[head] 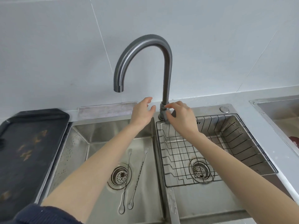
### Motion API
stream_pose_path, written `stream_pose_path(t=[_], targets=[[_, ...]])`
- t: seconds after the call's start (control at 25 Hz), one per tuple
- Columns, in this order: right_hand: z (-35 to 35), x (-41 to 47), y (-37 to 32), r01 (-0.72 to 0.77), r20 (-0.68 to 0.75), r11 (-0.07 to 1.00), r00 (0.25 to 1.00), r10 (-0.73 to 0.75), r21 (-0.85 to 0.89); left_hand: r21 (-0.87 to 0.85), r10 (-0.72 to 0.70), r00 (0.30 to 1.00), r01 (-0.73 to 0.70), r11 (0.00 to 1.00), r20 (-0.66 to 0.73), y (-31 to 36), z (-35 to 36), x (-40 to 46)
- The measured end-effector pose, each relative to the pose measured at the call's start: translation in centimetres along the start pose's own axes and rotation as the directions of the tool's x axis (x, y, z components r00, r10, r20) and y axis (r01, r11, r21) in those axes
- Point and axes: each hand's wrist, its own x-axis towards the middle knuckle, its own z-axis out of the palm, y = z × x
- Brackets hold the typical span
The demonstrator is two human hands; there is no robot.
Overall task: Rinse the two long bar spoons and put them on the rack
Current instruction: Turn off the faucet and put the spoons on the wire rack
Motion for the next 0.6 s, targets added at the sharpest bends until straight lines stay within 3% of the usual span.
stream_pose_path(t=[0.28,0.44,0.6], targets=[[4.7,-3.7,-2.3,-0.08,0.188,0.994,0.98,0.063,0.08,0.103,-0.12,0.992,0.117,0.988,0.025,-6.9,-2.7,-4.2],[8.5,-5.6,-3.0,-0.129,0.358,0.991,0.927,0.109,0.032,0.159,-0.218,0.973,0.205,0.966,0.07,-11.6,-2.6,-6.2],[12.4,-7.1,-2.8,-0.278,0.457,0.961,0.853,0.253,-0.014,0.151,-0.323,0.937,0.303,0.941,0.133,-16.5,-1.6,-7.5]])
